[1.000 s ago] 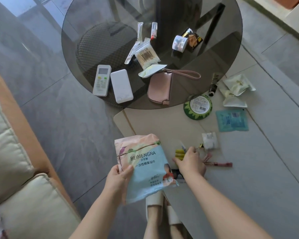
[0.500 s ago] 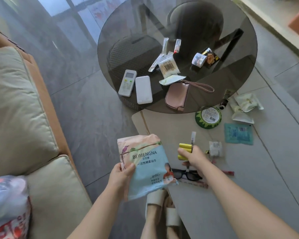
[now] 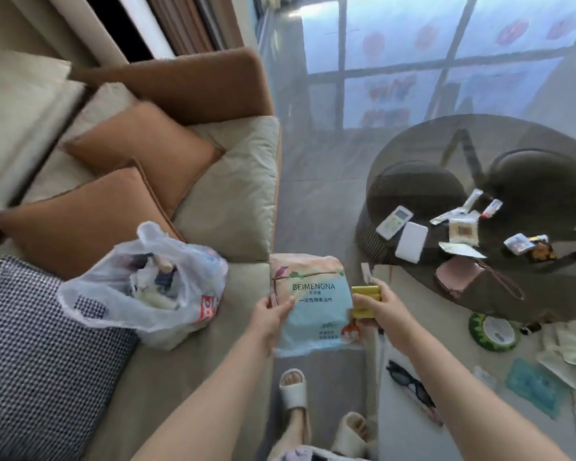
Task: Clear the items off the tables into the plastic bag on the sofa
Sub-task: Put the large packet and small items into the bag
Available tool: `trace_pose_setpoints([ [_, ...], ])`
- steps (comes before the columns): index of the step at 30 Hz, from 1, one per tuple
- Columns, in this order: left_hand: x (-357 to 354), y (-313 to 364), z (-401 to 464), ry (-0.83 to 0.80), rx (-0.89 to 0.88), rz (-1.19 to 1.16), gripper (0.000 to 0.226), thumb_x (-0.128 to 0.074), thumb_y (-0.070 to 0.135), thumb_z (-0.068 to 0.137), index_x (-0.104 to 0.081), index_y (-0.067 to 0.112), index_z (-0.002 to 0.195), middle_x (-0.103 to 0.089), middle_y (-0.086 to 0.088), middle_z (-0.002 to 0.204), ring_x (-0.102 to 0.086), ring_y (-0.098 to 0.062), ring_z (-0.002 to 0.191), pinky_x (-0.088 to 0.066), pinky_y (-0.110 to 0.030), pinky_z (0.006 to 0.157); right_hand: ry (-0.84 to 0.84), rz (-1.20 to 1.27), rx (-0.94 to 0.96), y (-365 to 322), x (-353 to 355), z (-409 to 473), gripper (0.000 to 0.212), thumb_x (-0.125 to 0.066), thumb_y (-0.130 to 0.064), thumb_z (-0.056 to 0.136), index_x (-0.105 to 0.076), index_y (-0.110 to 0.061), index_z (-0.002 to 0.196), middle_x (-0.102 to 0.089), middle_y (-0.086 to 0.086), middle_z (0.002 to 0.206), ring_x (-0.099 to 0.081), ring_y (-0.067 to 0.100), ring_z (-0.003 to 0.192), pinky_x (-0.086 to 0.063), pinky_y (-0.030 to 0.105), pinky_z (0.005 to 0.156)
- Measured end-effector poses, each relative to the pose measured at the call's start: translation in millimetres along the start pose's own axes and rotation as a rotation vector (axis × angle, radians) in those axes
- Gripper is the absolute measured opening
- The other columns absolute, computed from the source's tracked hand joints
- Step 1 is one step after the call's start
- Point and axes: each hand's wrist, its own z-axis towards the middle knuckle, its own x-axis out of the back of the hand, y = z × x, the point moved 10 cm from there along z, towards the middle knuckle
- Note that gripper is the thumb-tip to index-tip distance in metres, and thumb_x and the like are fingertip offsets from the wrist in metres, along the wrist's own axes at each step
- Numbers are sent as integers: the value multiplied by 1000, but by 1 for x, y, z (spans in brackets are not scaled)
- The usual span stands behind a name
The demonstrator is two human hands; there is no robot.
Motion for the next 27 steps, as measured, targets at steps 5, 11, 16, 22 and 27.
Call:
trace_pose_setpoints([
  [5,81,39,-29,128,-72,-138,27,-64,5,87,-56,2,113,-68,-8,91,-66,-18,75,-55,-25,59,-90,-54,20,-36,-82,-12,40,-68,-10,83,-51,-23,116,-66,7,97,-71,20,70,-59,35,61],
  [11,180,54,-47,262,-66,-279,8,-62,3,88,-61,8,95,-68,-16,100,-64,-29,93,-53,-41,89,-239,-70,-4,-64,-194,-17,10,-63,-1,84,-57,-2,92,-71,14,66,-70,26,54,-54,31,46],
  [16,264,71,-41,353,-41,-311,21,-60,1,88,-57,1,110,-67,-20,102,-65,-34,93,-52,-48,89,-303,-149,-28,-79,-278,-22,19,-63,1,85,-55,-3,102,-66,20,92,-73,28,68,-55,28,48],
  [22,355,119,-6,448,-69,-38,59,-66,16,84,-39,3,135,-58,-12,120,-62,-27,101,-54,-37,85,-286,-259,-47,-86,-358,-12,13,-55,-3,88,-59,-3,100,-64,19,86,-70,35,83,-54,33,56],
  [27,381,154,33,491,-78,113,53,-53,8,88,-38,6,139,-60,-6,101,-60,-20,82,-51,-30,68,-295,-300,-34,-86,-413,1,10,-53,-3,89,-59,-1,96,-67,12,69,-63,23,58,-58,31,54],
])
